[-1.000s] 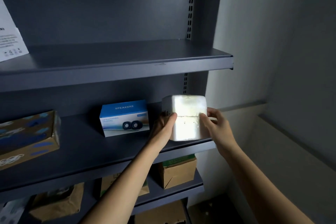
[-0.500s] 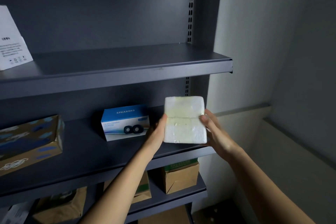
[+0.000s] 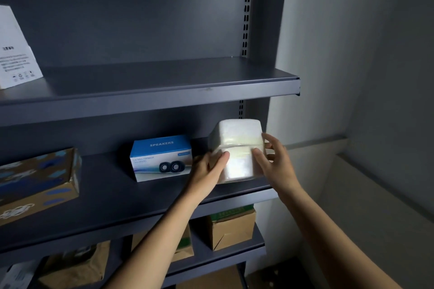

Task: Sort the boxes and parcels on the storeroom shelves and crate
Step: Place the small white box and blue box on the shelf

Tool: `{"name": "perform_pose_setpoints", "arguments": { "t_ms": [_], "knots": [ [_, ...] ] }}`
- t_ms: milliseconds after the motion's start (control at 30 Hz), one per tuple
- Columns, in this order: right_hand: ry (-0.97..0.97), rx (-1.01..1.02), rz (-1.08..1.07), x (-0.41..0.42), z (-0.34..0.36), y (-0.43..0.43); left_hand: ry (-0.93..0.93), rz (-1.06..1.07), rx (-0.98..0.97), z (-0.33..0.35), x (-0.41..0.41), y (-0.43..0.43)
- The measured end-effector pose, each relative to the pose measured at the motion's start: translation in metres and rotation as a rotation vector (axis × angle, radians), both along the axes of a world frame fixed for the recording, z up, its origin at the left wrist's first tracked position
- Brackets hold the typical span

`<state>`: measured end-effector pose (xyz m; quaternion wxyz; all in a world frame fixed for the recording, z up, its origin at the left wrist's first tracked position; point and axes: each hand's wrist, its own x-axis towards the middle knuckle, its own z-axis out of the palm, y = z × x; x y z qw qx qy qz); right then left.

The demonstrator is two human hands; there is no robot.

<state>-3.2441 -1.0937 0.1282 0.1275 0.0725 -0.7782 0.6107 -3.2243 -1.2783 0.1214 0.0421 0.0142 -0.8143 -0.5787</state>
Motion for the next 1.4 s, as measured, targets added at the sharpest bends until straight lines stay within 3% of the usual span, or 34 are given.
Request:
{"name": "perform_pose_setpoints", "arguments": {
  "t_ms": [100, 233, 600, 700, 833, 1033, 1133, 1300, 1400],
  "knots": [
    [0.008, -0.052, 0.015, 0.003, -0.001, 0.001, -0.026, 0.106, 0.047, -0.004, -0.007, 0.002],
    [0.05, -0.064, 0.044, 0.009, 0.0, 0.003, 0.071, 0.188, 0.074, 0.001, -0.008, 0.009],
    [0.149, -0.038, 0.111, 0.009, -0.002, 0.015, -0.019, 0.113, 0.329, 0.004, -0.007, 0.013],
    [0.039, 0.067, 0.032, 0.0, -0.006, 0.024, -0.081, 0.115, 0.424, 0.002, -0.009, 0.009],
    [-0.153, -0.106, 0.132, 0.003, 0.001, 0.025, -0.224, 0.1, 0.548, 0.001, -0.012, 0.011],
    [-0.174, -0.219, 0.107, -0.003, 0.013, 0.02, -0.276, 0.122, 0.534, 0.006, -0.017, 0.011],
    [-0.19, -0.233, 0.115, -0.006, 0.018, 0.019, -0.323, 0.166, 0.42, 0.009, -0.02, 0.01],
    [-0.162, -0.231, 0.185, -0.007, 0.016, 0.022, -0.125, 0.136, 0.067, 0.009, -0.024, 0.004],
    [-0.098, -0.117, 0.221, -0.004, 0.011, 0.024, -0.092, 0.116, 0.146, 0.012, -0.026, 0.0]
  ]
}}
